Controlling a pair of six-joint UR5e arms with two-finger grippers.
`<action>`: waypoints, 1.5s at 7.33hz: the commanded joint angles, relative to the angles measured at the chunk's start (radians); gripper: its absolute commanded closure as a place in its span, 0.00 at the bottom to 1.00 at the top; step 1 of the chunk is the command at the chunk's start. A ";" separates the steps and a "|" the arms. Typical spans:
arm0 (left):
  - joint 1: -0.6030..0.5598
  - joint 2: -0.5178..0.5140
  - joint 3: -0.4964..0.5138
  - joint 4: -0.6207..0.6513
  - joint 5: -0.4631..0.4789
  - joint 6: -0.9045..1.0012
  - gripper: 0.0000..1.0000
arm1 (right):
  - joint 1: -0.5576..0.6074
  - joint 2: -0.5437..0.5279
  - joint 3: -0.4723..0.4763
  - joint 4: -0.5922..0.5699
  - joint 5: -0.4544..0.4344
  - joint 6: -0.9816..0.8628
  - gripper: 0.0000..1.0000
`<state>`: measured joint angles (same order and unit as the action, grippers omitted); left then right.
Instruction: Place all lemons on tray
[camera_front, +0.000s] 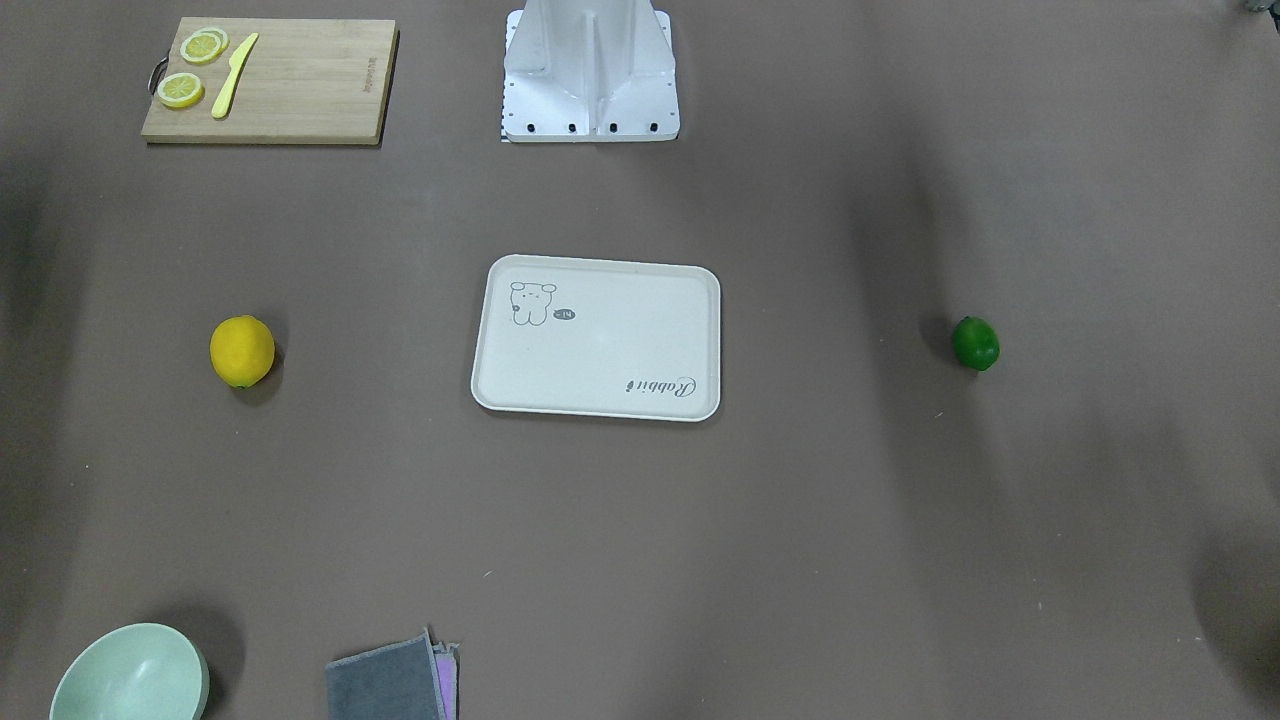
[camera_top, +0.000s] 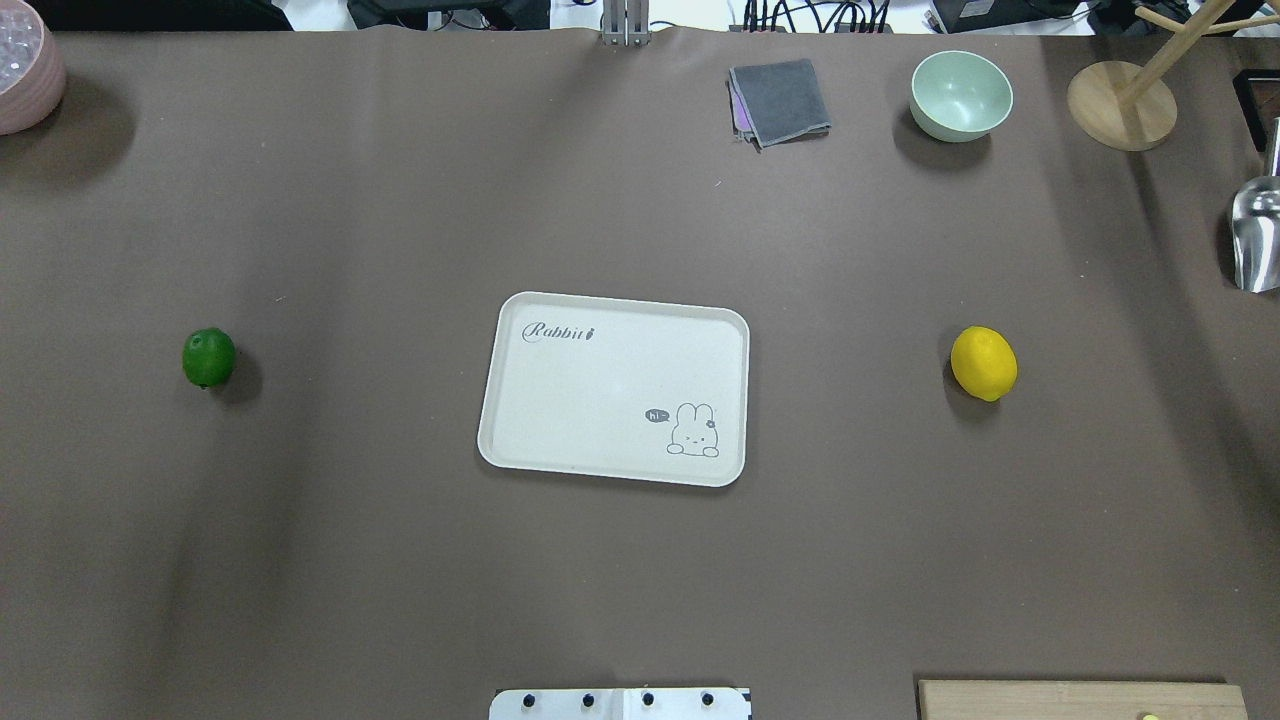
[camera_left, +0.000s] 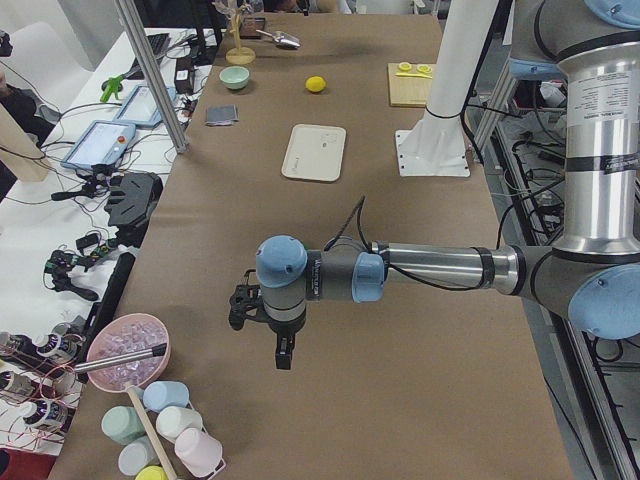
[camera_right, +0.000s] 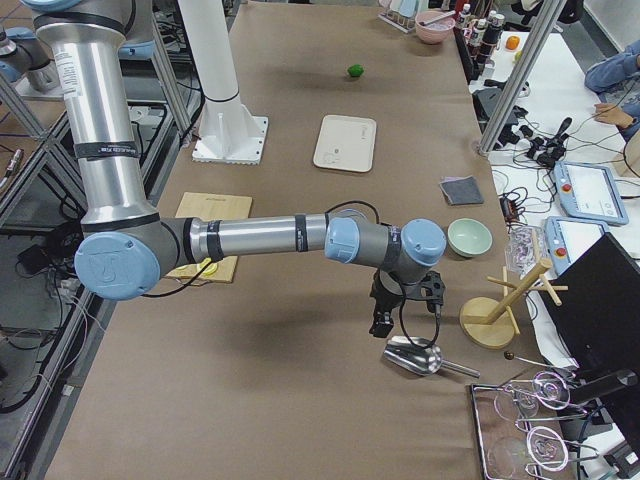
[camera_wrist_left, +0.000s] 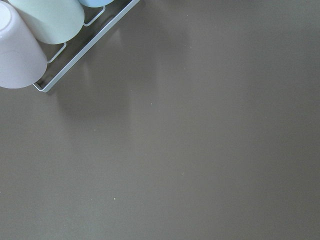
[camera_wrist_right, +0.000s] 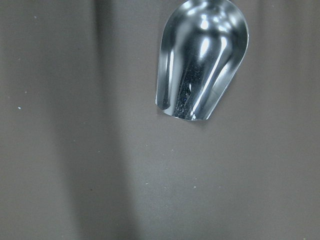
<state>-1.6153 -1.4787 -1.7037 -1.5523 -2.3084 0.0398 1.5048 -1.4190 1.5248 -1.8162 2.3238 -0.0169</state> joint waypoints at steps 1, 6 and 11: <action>0.000 0.002 -0.001 0.000 0.001 0.000 0.02 | -0.002 0.002 0.000 0.000 0.000 0.000 0.00; 0.002 -0.009 -0.005 0.001 0.003 -0.056 0.02 | -0.008 -0.001 0.012 0.031 0.000 0.014 0.00; 0.275 -0.124 0.007 0.003 0.078 -0.258 0.03 | -0.109 0.070 0.018 0.031 0.015 0.131 0.00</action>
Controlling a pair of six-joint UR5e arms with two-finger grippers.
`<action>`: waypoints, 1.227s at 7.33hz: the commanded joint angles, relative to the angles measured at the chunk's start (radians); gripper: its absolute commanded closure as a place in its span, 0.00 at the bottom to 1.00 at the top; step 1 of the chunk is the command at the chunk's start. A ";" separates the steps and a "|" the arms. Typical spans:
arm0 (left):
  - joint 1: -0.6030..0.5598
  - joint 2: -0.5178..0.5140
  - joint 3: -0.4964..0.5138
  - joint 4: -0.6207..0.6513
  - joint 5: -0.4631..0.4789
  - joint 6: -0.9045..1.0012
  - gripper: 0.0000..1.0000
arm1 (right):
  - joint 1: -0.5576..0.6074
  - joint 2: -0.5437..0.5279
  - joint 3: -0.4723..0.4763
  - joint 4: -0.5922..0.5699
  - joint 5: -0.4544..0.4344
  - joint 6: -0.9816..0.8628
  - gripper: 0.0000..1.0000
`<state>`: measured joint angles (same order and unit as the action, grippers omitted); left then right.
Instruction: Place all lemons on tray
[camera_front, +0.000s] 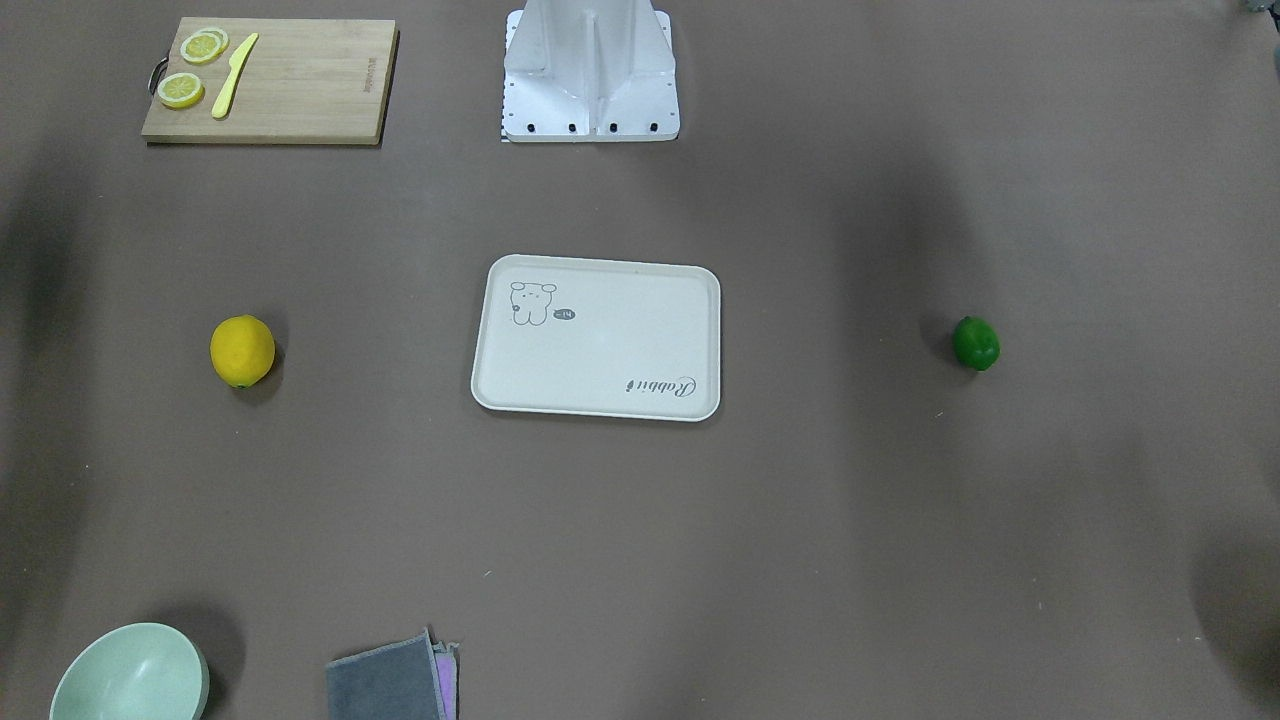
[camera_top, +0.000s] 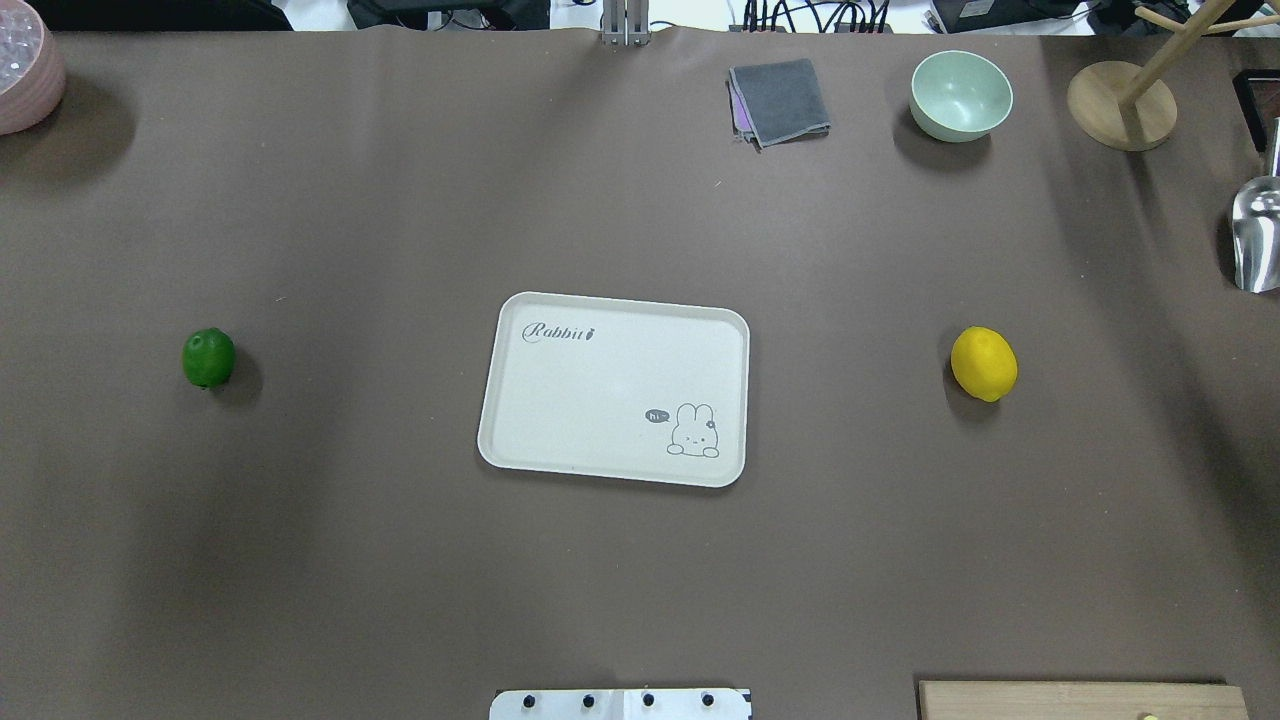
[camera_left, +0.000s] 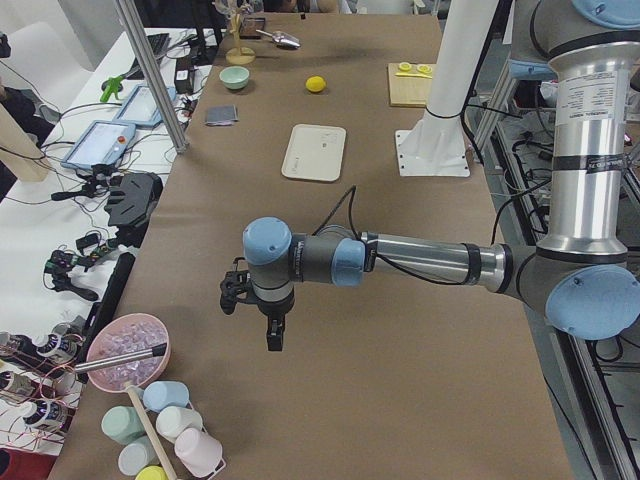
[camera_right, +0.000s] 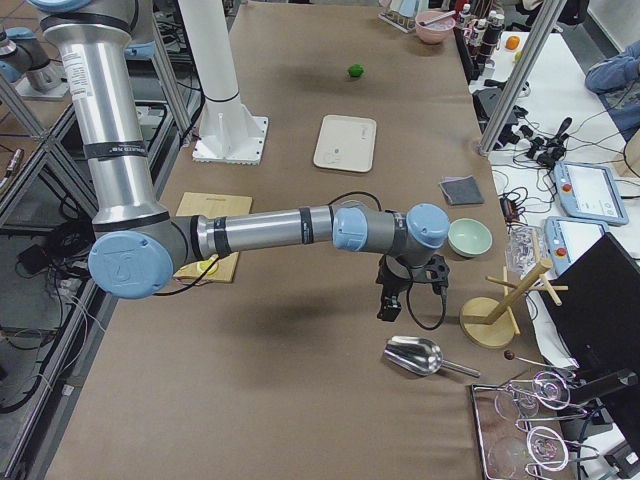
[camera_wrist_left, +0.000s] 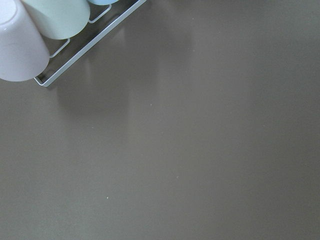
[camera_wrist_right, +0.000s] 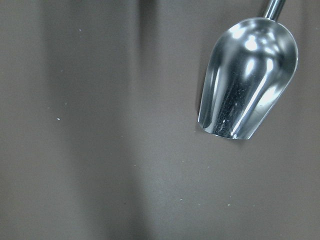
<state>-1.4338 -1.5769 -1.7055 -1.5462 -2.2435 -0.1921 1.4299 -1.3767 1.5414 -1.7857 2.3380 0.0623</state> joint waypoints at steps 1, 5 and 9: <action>0.119 -0.047 0.009 -0.015 0.001 -0.062 0.03 | -0.066 0.036 0.011 0.020 0.000 0.068 0.00; 0.393 -0.219 0.021 -0.055 0.002 -0.330 0.03 | -0.192 0.036 0.055 0.109 0.014 0.275 0.00; 0.449 -0.219 0.121 -0.207 -0.002 -0.377 0.03 | -0.339 0.071 0.075 0.265 0.007 0.531 0.00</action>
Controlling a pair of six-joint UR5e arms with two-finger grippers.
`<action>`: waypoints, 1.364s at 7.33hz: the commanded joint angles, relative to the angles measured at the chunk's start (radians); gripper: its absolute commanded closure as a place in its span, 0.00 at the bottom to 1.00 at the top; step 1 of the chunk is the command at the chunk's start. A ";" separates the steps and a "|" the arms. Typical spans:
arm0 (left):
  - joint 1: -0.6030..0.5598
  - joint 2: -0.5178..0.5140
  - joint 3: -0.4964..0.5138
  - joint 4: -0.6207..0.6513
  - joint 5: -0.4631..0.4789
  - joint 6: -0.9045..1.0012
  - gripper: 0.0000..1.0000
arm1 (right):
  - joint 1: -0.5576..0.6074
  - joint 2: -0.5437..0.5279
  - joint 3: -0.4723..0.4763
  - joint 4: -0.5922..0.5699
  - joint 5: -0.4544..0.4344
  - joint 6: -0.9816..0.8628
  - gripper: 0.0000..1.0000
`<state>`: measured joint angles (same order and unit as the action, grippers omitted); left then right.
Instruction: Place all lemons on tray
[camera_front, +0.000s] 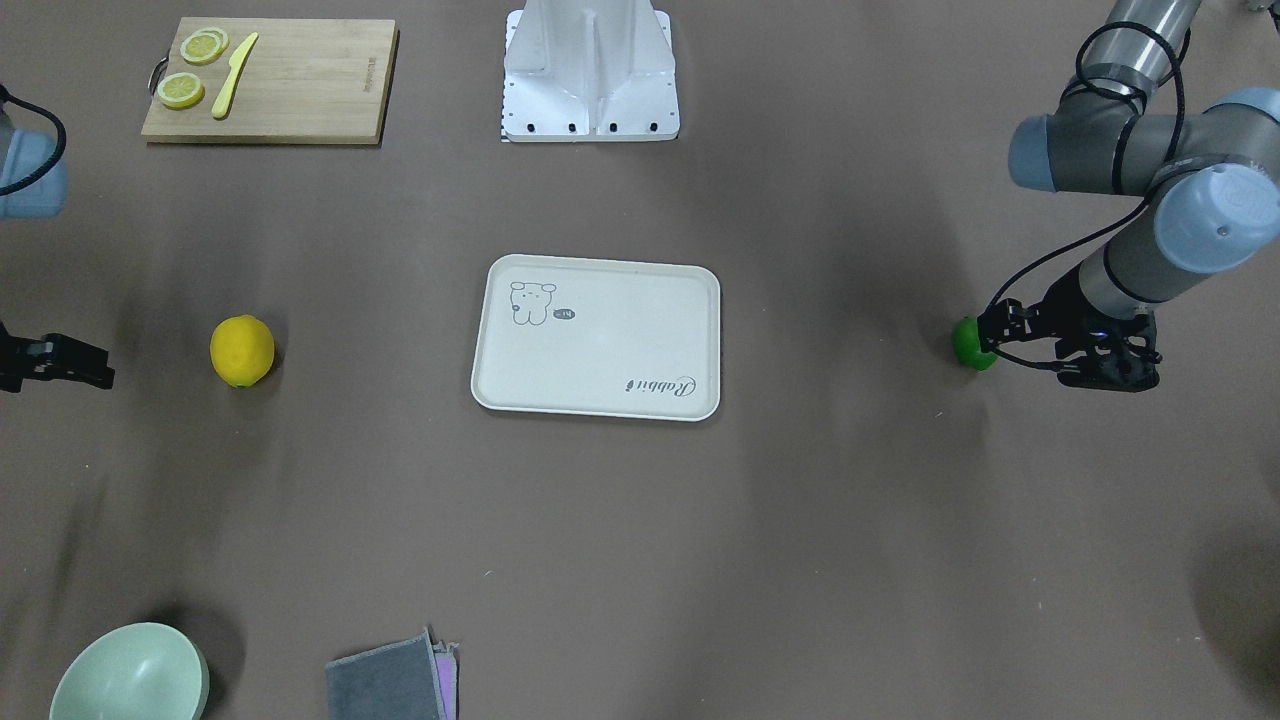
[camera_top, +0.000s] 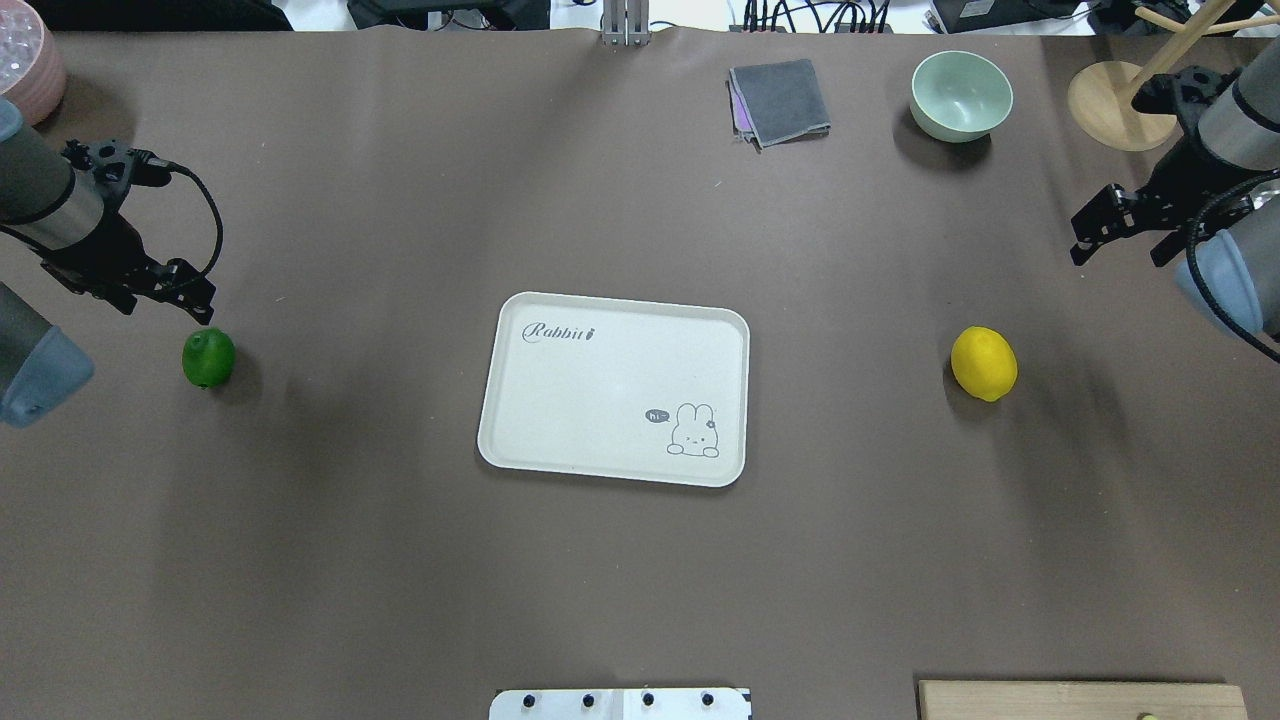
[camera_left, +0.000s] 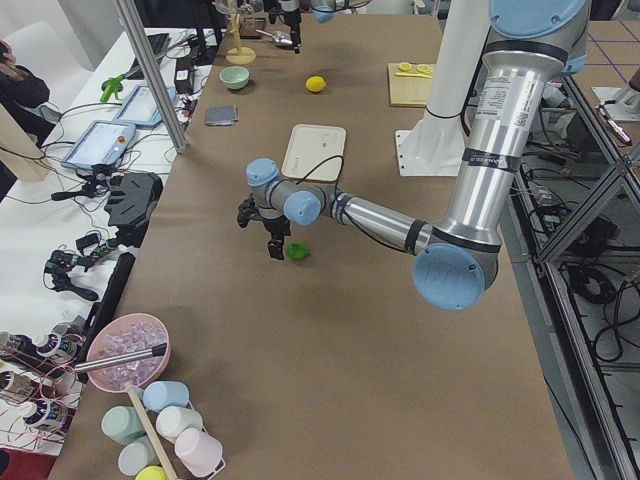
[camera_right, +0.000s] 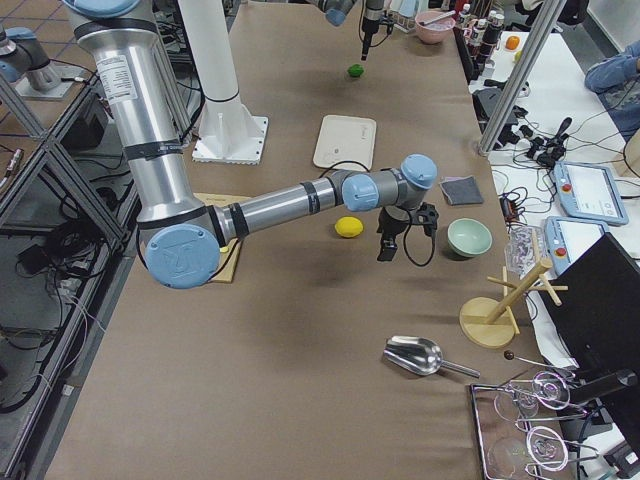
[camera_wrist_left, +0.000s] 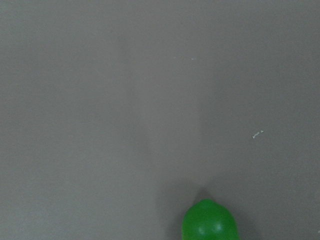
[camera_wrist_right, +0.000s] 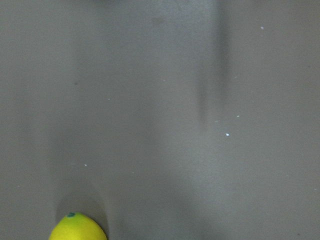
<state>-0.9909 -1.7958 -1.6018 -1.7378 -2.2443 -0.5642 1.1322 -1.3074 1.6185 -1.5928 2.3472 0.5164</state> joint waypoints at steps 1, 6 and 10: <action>0.006 -0.004 0.041 -0.016 -0.001 -0.005 0.03 | -0.081 0.023 -0.002 0.080 -0.008 0.118 0.00; 0.027 -0.060 0.097 -0.015 -0.132 -0.063 0.03 | -0.204 0.079 -0.022 0.079 -0.068 0.194 0.00; 0.043 -0.054 0.137 -0.019 -0.132 -0.060 0.03 | -0.210 0.042 -0.023 0.080 -0.060 0.169 0.00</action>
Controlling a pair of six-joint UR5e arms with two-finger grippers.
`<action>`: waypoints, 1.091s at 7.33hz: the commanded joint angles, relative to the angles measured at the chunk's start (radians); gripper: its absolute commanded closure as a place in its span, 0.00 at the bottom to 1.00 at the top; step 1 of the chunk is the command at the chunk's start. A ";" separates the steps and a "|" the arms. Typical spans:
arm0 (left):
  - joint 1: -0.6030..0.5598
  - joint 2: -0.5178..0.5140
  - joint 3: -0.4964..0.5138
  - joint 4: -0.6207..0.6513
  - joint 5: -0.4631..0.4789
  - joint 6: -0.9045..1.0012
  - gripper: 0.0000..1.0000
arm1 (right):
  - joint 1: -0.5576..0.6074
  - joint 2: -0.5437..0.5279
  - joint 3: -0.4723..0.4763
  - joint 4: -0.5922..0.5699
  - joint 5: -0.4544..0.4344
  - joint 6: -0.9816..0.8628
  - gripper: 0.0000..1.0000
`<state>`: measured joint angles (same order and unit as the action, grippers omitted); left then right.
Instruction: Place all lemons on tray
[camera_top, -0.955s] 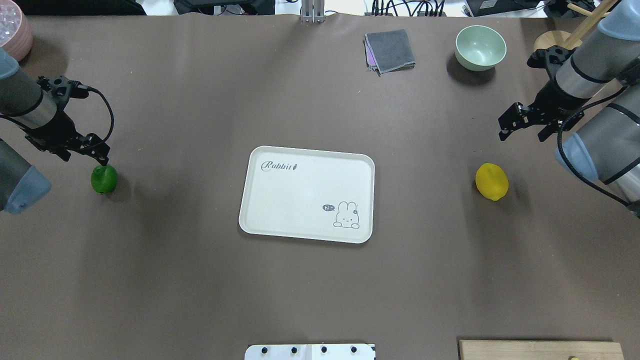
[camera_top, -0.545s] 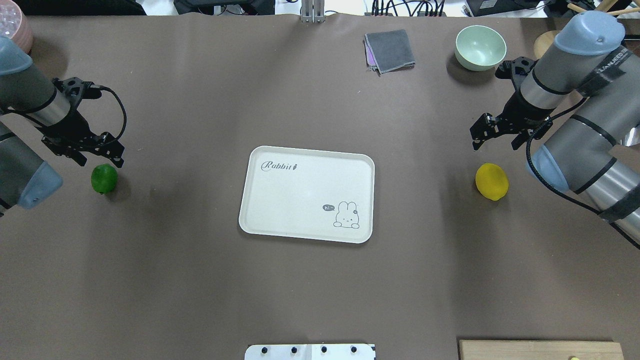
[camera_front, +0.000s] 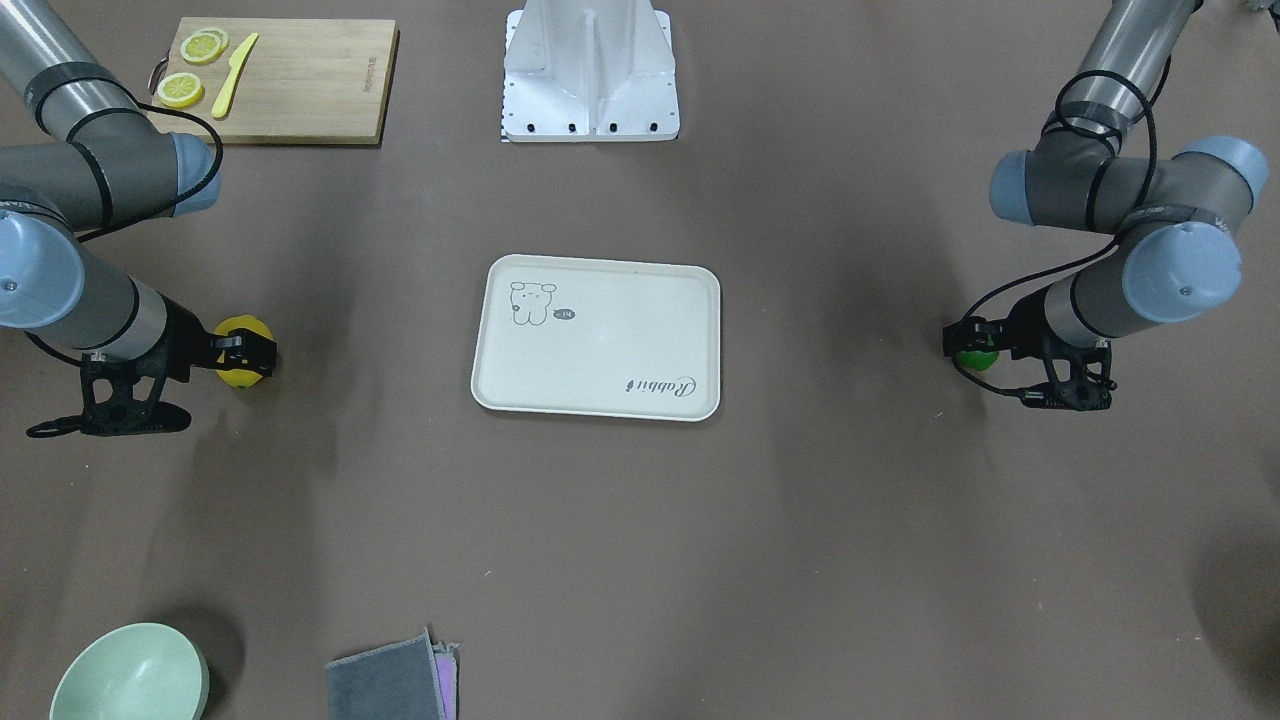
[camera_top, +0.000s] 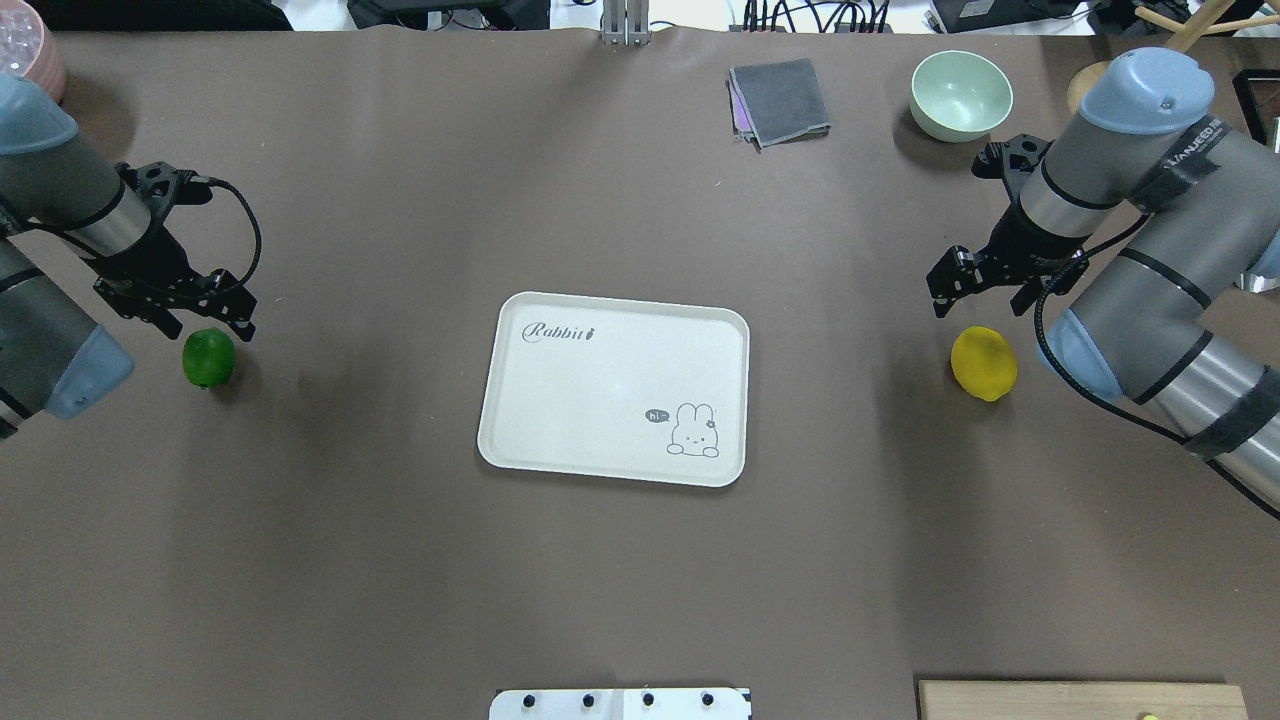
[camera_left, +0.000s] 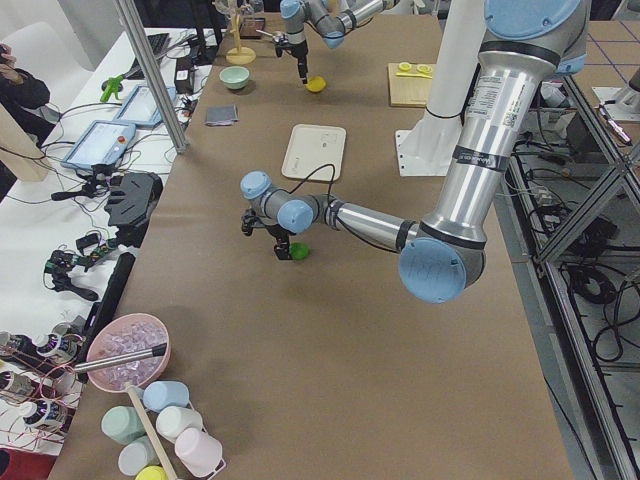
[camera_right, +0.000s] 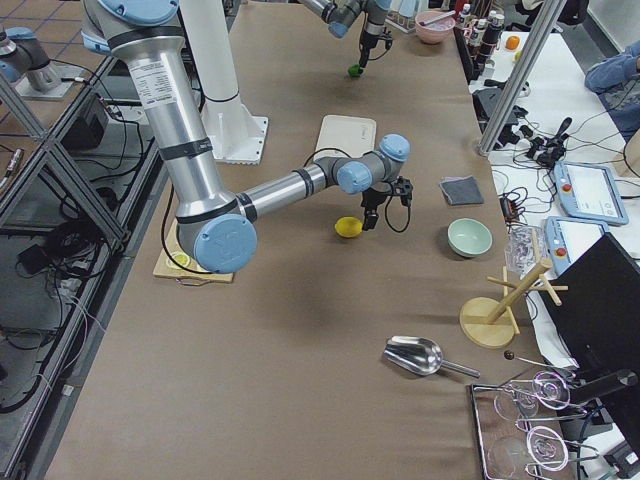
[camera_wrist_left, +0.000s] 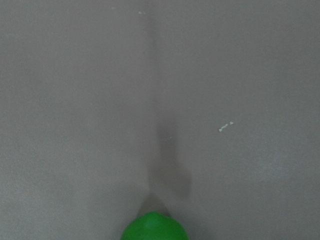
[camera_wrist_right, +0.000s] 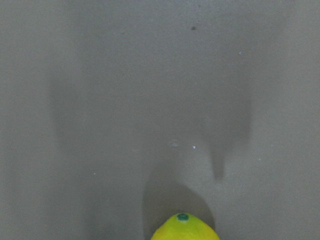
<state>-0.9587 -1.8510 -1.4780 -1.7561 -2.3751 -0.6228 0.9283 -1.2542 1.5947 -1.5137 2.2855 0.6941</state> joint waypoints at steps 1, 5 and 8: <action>0.020 0.001 0.018 0.004 -0.003 -0.003 0.03 | -0.018 -0.014 -0.007 0.001 0.002 -0.010 0.00; 0.018 0.006 0.018 0.015 -0.099 -0.002 1.00 | -0.051 -0.021 -0.033 0.000 0.008 -0.011 0.22; -0.063 -0.016 -0.086 0.133 -0.260 -0.005 1.00 | -0.036 -0.013 -0.027 -0.005 0.057 -0.008 0.81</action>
<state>-0.9985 -1.8582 -1.5012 -1.6660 -2.5765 -0.6250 0.8870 -1.2712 1.5645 -1.5156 2.3239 0.6840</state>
